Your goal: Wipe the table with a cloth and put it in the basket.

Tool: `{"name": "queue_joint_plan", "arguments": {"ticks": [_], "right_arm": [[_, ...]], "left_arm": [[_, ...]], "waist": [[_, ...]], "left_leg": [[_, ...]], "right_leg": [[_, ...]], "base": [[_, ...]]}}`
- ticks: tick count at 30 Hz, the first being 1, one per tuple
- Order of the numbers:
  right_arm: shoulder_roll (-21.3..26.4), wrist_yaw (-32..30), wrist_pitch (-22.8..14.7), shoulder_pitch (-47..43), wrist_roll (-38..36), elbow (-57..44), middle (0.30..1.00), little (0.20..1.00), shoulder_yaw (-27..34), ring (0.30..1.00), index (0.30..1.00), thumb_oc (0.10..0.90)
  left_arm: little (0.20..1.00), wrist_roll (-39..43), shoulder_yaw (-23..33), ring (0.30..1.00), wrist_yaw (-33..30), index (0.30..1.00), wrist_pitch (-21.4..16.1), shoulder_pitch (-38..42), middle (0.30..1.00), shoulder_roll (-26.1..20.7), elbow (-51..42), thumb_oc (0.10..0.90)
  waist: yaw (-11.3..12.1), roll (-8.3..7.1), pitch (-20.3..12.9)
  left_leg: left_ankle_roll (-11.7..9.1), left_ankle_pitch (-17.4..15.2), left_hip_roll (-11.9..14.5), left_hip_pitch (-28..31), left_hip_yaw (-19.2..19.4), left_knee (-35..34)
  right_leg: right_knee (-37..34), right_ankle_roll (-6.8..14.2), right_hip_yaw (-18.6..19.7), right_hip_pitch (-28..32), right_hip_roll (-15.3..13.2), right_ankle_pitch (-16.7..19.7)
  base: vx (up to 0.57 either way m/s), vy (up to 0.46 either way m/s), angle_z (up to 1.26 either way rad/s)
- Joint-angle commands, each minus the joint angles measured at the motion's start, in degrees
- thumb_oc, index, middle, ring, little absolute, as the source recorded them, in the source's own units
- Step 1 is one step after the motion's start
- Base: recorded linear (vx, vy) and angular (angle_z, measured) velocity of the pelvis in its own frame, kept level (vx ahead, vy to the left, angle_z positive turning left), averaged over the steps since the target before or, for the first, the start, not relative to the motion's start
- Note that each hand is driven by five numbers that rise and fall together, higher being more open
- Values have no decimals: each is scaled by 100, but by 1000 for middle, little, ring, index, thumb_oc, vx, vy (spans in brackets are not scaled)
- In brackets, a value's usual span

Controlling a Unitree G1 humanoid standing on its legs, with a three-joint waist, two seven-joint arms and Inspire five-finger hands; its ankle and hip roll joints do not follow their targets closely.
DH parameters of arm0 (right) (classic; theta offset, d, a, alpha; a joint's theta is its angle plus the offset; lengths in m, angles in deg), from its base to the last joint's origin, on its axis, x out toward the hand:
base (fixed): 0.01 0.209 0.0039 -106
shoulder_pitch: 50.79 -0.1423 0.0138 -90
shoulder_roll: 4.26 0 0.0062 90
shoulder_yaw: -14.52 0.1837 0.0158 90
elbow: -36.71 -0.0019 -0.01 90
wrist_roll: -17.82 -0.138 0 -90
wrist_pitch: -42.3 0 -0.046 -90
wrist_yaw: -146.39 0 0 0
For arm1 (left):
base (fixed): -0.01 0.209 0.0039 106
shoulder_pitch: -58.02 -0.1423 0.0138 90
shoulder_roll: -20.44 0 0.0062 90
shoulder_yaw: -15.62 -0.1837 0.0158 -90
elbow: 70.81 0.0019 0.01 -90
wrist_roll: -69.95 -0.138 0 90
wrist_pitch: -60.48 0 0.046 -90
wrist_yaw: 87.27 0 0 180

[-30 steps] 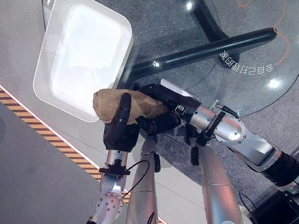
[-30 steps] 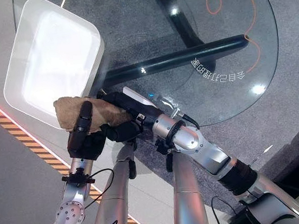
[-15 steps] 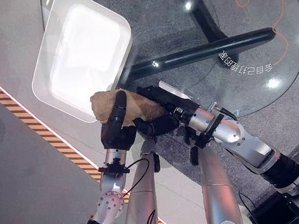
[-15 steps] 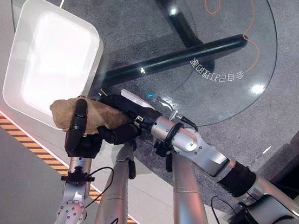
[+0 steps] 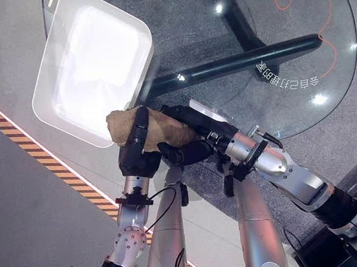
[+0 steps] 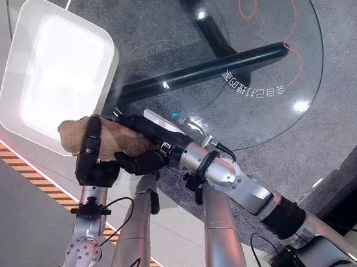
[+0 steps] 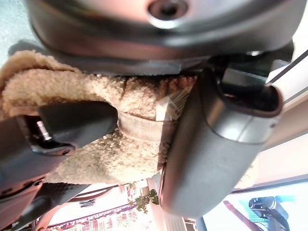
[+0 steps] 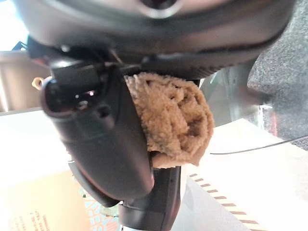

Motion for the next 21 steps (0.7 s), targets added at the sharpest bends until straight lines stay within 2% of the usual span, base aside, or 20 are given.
{"name": "queue_joint_plan", "arguments": {"ticks": [1,10,12,13,15,17,21], "right_arm": [[-206,-271,-713,34,-63,-1128,900,900,389,900,900,800],[-232,-416,-865,198,-165,-1260,900,900,691,900,900,800],[-225,-432,-888,220,-232,-1275,900,900,736,900,900,800],[-233,-436,-883,226,-245,-1283,900,900,749,900,900,800],[-260,-432,-876,236,-229,-1281,900,900,762,900,900,800],[-258,-406,-886,244,-245,-1280,900,900,774,900,900,800],[-265,-424,-891,259,-217,-1286,900,900,760,900,900,800]], "left_arm": [[200,-115,74,300,844,300,-72,44,300,122,-1456,100],[211,-207,152,309,756,309,-11,-9,309,147,-1474,111],[398,-213,172,469,747,469,29,-16,469,142,-1474,298],[433,-214,171,500,756,500,32,-16,500,146,-1478,333],[453,-210,174,516,785,516,52,-15,516,150,-1481,353],[549,-209,181,599,809,599,80,-28,599,149,-1483,449],[543,-189,175,594,817,594,73,-21,594,150,-1498,443]], "waist": [[109,-2,-153],[74,-39,-153],[69,-44,-153],[66,-47,-153],[66,-45,-153],[68,-46,-153],[66,-44,-153]], "left_leg": [[280,-490,-340,137,226,224],[288,-505,-323,162,246,204],[288,-507,-319,159,247,207],[286,-508,-318,158,246,207],[285,-512,-317,156,244,202],[287,-512,-320,160,244,194],[283,-509,-317,151,253,200]], "right_leg": [[-625,64,-85,136,431,433],[-620,76,-50,148,455,431],[-618,76,-44,146,459,428],[-615,77,-42,141,461,428],[-622,81,-42,138,458,430],[-635,79,-41,148,459,430],[-634,80,-36,143,458,433]], "base": [[0,0,0],[0,0,0],[0,0,0],[0,0,0],[0,0,0],[0,0,0],[0,0,0]]}}
